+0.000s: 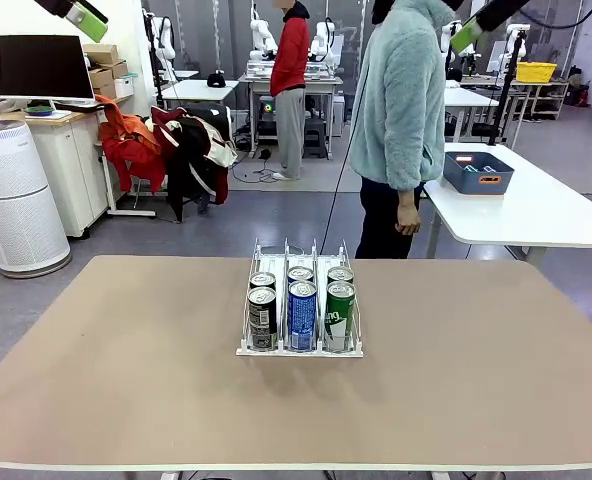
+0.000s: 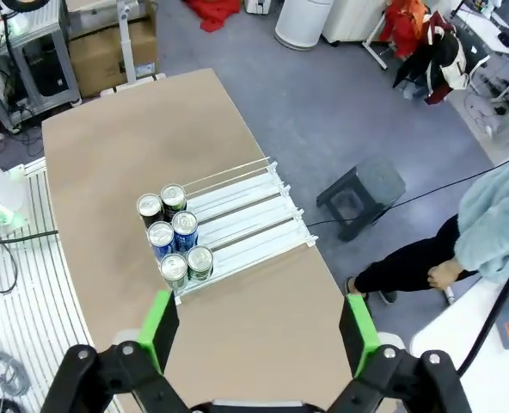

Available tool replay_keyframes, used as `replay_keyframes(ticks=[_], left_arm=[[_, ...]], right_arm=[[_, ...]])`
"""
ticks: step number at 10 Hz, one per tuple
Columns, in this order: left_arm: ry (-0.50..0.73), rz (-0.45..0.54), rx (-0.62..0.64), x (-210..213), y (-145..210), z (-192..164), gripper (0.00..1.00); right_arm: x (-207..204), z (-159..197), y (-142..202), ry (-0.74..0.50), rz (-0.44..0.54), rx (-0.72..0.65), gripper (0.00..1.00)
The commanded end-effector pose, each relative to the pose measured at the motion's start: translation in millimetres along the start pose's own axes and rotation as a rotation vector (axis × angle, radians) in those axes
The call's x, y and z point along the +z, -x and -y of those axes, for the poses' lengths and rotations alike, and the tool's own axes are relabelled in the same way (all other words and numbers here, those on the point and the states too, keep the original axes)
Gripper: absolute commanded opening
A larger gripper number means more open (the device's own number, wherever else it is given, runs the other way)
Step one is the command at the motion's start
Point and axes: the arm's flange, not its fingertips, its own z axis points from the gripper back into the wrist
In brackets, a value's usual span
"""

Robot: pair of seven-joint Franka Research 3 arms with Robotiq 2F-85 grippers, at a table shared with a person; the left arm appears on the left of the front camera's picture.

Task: Fill the beverage cans into the dispenser.
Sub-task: Pick up the Ionic drink handed by the human.

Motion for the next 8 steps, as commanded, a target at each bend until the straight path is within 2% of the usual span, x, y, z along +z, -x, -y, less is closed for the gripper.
replay_keyframes(ticks=[1,2,3,8], left_arm=[[-0.024,-0.010,-0.011,-12.2,10.0,3.6,1.00],[0.000,0.000,0.000,0.0,0.0,0.0,1.00],[0.000,0.000,0.000,0.0,0.0,0.0,1.00],[0.000,0.000,0.000,0.0,0.0,0.0,1.00]], right_arm=[[9.6,7.9,-5.4,0.008,-0.020,-0.050,1.00],[-1.6,4.7,-0.5,-0.022,-0.056,-0.076,1.00],[10.2,3.0,-2.7,0.007,-0.002,-0.009,1.00],[10.2,3.0,-2.7,0.007,-0.002,-0.009,1.00]])
